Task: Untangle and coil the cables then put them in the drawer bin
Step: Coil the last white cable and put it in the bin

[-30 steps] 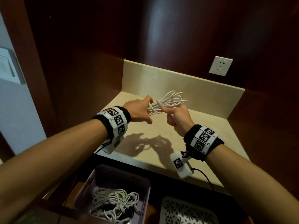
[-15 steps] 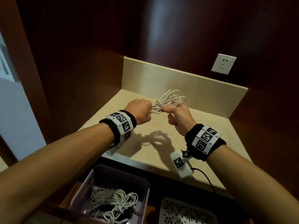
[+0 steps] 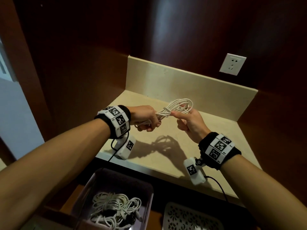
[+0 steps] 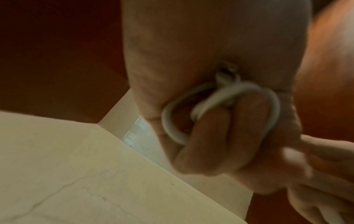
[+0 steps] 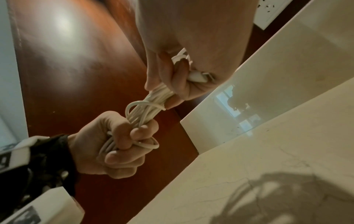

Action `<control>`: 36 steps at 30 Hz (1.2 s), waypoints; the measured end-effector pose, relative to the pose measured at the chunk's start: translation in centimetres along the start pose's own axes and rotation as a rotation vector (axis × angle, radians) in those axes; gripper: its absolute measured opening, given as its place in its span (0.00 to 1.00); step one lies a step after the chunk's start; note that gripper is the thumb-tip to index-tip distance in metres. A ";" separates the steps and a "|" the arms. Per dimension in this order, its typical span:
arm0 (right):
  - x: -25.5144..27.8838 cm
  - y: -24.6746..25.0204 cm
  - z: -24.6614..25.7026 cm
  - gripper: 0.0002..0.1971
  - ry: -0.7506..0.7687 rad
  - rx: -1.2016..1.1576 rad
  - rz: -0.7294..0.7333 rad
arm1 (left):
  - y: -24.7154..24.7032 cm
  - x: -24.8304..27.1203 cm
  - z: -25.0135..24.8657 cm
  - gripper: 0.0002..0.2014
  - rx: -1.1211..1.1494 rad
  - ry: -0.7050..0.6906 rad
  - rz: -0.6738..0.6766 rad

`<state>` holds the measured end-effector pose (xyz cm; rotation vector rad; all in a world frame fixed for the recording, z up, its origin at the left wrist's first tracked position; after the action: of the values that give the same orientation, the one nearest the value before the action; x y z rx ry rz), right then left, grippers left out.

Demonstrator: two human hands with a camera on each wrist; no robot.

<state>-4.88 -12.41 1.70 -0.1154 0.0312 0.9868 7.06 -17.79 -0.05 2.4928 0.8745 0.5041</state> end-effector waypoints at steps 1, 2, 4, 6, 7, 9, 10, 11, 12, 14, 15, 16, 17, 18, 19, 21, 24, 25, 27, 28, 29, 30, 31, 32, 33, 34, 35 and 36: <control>-0.1 0.2 -0.1 0.08 0.006 0.020 -0.020 | -0.1 0.0 0.1 0.06 -0.041 0.003 0.014; -0.3 0.5 -0.2 0.07 0.012 0.042 -0.045 | -0.1 0.0 0.0 0.06 -0.088 -0.002 0.008; -0.5 1.1 -0.4 0.05 0.013 0.066 -0.103 | 0.1 -0.4 -0.6 0.11 -0.255 -0.057 -0.062; -0.7 1.7 -0.7 0.04 0.002 0.063 -0.158 | 0.6 -0.7 -1.7 0.27 -0.486 -0.161 -0.200; -0.7 1.9 -0.7 0.04 -0.005 0.062 -0.178 | 0.8 -0.6 -2.1 0.36 -0.570 -0.203 -0.270; -0.9 2.1 -0.7 0.03 -0.019 0.069 -0.194 | 0.9 -0.2 -3.0 0.43 -0.654 -0.273 -0.358; -0.9 2.1 -0.6 0.03 -0.024 0.078 -0.190 | 0.9 -0.1 -3.4 0.42 -0.685 -0.308 -0.377; -0.9 2.1 -0.4 0.05 -0.026 0.090 -0.184 | 0.8 -0.1 -3.6 0.39 -0.704 -0.336 -0.388; -0.9 2.0 -0.3 0.06 -0.024 0.105 -0.171 | 0.9 -0.1 -3.6 0.35 -0.695 -0.346 -0.404; -0.6 1.5 0.1 0.05 -0.013 0.128 -0.131 | 1.3 -0.1 -3.3 0.30 -0.616 -0.328 -0.448; -0.5 1.3 0.2 0.06 -0.009 0.133 -0.111 | 1.5 -0.1 -3.1 0.29 -0.568 -0.313 -0.465; -0.3 1.3 0.3 0.07 -0.009 0.137 -0.092 | 1.7 -0.2 -3.0 0.27 -0.523 -0.294 -0.479; -0.2 1.2 0.4 0.09 -0.016 0.139 -0.069 | 2.0 -0.2 -2.8 0.26 -0.482 -0.274 -0.491; -0.1 1.2 0.3 0.11 -0.025 0.136 -0.040 | 2.2 -0.3 -2.6 0.24 -0.446 -0.252 -0.501; 0.0 1.2 0.2 0.12 -0.035 0.133 -0.014 | 2.4 -0.4 -2.4 0.23 -0.411 -0.231 -0.507; -0.1 1.6 0.1 0.15 -0.047 0.134 -0.003 | 2.6 -0.7 -1.9 0.22 -0.341 -0.188 -0.505; -0.6 2.6 0.1 0.17 -0.045 0.119 -0.055 | 2.3 -1.5 -1.4 0.21 -0.249 -0.143 -0.474; -0.7 2.7 0.2 0.15 -0.038 0.111 -0.061 | 2.1 -1.7 -1.3 0.21 -0.218 -0.134 -0.456; -0.8 3.0 0.4 0.13 -0.016 0.110 -0.060 | 1.5 -2.1 -1.4 0.21 -0.150 -0.129 -0.407; -0.8 3.1 0.5 0.13 -0.007 0.116 -0.058 | 1.2 -2.2 -1.5 0.21 -0.116 -0.133 -0.377; -0.8 3.2 0.6 0.12 0.003 0.125 -0.055 | 0.8 -2.2 -1.6 0.21 -0.088 -0.137 -0.346; -0.8 3.3 0.6 0.11 0.013 0.135 -0.049 | 0.4 -2.2 -1.7 0.20 -0.069 -0.135 -0.315; -0.8 3.4 0.8 0.09 0.025 0.141 -0.040 | 0.0 -2.1 -1.8 0.19 -0.052 -0.129 -0.287; -0.8 3.4 0.9 0.08 0.035 0.143 -0.032 | -0.4 -2.1 -2.0 0.19 -0.040 -0.122 -0.264; -0.7 3.4 1.0 0.08 0.041 0.145 -0.027 | -0.8 -2.1 -2.1 0.17 -0.032 -0.117 -0.242; -0.7 3.5 1.0 0.08 0.044 0.147 -0.028 | -1.1 -2.1 -2.1 0.16 -0.028 -0.110 -0.225; -0.6 3.6 1.0 0.08 0.043 0.150 -0.030 | -1.3 -2.1 -2.1 0.14 -0.025 -0.105 -0.212; -0.6 3.6 0.9 0.08 0.041 0.153 -0.032 | -1.4 -2.2 -2.1 0.13 -0.018 -0.103 -0.201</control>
<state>-8.29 -10.83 2.35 0.0039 0.1419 0.9463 3.80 -17.60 0.51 2.3582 1.0595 0.3121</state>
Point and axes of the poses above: each hand's wrist, its own x-axis away from the middle knuckle, its own y-axis out of the back of the hand, z = x × y, the point moved 10 cm from there along -x, towards the middle knuckle, and after that the axes turned 13 degrees about -z, right-handed, at the moved point
